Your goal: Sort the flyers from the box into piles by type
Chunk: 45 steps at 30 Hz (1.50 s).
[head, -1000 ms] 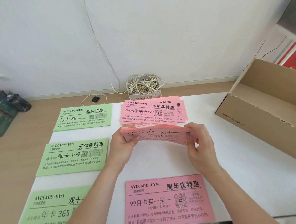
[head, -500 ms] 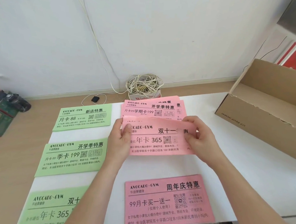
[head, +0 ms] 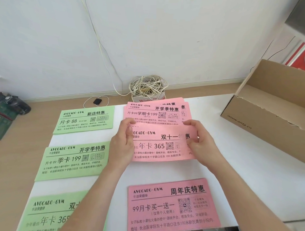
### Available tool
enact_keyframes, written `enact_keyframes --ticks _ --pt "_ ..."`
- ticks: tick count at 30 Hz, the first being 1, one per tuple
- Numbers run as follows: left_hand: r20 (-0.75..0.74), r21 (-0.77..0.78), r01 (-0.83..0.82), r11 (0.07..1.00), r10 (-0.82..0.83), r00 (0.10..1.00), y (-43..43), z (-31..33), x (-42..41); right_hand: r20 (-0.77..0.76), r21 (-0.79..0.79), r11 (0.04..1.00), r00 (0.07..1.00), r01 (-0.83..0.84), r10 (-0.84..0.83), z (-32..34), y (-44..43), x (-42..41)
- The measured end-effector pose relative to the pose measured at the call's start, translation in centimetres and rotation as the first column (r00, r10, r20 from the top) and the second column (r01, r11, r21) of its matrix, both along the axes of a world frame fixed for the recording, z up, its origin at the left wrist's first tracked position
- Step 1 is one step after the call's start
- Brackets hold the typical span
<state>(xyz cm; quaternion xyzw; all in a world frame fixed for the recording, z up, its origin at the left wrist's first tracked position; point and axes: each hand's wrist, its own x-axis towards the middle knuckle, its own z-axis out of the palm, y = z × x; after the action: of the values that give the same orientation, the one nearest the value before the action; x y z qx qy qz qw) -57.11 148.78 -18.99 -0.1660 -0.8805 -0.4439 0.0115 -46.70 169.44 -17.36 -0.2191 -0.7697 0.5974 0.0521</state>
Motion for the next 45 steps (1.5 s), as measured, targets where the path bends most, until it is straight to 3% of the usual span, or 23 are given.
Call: enact_keyframes --ticks 2,4,6,10,17,21,25,31,35,39,45 --pt "0.311 0.235 -0.09 0.968 0.013 0.95 -0.2 0.2 0.0 -0.042 0.011 1.0 0.999 0.002 -0.002 -0.1 -0.1 -0.1" --pt "0.579 0.44 -0.181 0.879 -0.124 0.806 -0.7 0.7 0.0 -0.103 0.02 1.0 0.995 -0.01 0.012 0.0 0.1 0.2" --pt "0.531 0.458 -0.087 0.885 -0.194 0.825 -1.2 1.4 0.1 -0.155 0.093 0.995 0.987 -0.033 0.047 0.3 0.3 0.5" --pt "0.415 0.386 -0.041 0.922 -0.134 0.9 -1.1 1.4 0.6 -0.222 0.196 0.98 0.974 -0.009 0.053 -0.4 0.3 0.5" --pt "0.397 0.264 -0.051 0.963 -0.061 0.916 -1.2 -1.5 1.1 -0.302 0.17 0.984 0.953 0.051 0.003 -1.5 -1.1 1.0" --pt "0.399 0.298 -0.083 0.951 -0.046 0.916 -1.3 -1.4 1.3 -0.343 0.223 0.971 0.939 0.081 0.001 -1.5 -1.6 1.1" --pt "0.387 0.367 -0.098 0.925 -0.057 0.92 -1.2 -0.9 1.6 -0.334 0.134 0.983 0.939 0.126 -0.075 -1.8 -1.6 1.6" --pt "0.351 0.358 -0.099 0.928 -0.035 0.936 -1.0 -0.8 1.7 -0.316 0.159 0.974 0.943 0.164 -0.107 -1.7 -2.0 1.3" --pt "0.334 0.249 -0.138 0.959 0.048 0.941 -0.9 -0.4 2.3 -0.265 0.226 0.958 0.958 0.176 -0.113 -1.2 -1.7 1.3" --pt "0.347 0.014 -0.159 0.987 0.144 0.927 -1.2 -0.2 2.6 -0.061 0.33 0.942 0.997 0.054 -0.036 -1.0 -1.3 0.6" --pt "0.12 -0.335 -0.102 0.936 0.15 0.981 -2.2 -0.6 3.6 0.132 0.447 0.892 0.991 -0.062 0.003 -2.0 -1.6 -0.3"
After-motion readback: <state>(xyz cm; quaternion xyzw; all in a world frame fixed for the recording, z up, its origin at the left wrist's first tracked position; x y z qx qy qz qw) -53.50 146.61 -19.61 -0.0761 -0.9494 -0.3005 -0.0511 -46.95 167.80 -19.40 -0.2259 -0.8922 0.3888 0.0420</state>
